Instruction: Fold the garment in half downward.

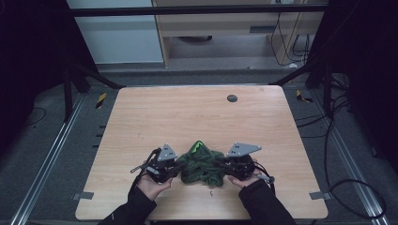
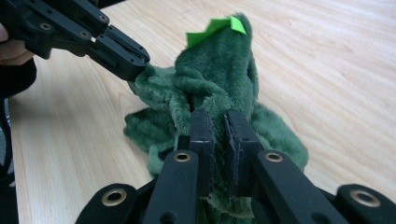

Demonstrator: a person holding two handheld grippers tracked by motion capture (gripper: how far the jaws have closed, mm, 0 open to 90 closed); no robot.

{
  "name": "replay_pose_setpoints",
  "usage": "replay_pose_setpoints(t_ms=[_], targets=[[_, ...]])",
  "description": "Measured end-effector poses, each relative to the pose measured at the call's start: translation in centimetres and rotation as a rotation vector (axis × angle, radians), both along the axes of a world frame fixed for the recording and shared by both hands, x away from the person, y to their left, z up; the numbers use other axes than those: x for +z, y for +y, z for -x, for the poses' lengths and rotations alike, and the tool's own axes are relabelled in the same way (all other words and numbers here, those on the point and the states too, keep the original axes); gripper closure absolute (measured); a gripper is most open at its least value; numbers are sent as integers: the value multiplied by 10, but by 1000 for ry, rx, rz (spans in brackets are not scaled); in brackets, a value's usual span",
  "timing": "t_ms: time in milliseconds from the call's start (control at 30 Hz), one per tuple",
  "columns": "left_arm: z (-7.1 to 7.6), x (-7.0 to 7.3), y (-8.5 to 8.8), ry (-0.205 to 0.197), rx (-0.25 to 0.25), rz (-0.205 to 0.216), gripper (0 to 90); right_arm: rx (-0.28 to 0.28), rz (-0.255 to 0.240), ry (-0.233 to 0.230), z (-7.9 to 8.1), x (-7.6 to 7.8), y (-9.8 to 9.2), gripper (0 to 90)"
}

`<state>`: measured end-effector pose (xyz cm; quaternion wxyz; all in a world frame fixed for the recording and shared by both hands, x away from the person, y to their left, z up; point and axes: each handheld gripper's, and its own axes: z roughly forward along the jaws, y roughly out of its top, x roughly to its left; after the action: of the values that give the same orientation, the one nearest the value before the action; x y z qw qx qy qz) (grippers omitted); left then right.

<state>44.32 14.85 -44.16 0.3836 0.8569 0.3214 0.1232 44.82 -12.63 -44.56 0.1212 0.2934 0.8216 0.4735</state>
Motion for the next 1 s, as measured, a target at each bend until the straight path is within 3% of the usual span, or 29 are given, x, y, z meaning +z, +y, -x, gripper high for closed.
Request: replay_pose_setpoints(t_ms=[333, 767, 1000], targets=[[8, -9, -2, 11, -20, -30, 836, 6, -8, 38, 12, -11, -6, 825], [16, -21, -2, 43, -43, -36, 832, 21, 5, 84, 19, -23, -9, 823], [17, -23, -2, 35, -40, -48, 831, 30, 18, 103, 21, -27, -9, 815]])
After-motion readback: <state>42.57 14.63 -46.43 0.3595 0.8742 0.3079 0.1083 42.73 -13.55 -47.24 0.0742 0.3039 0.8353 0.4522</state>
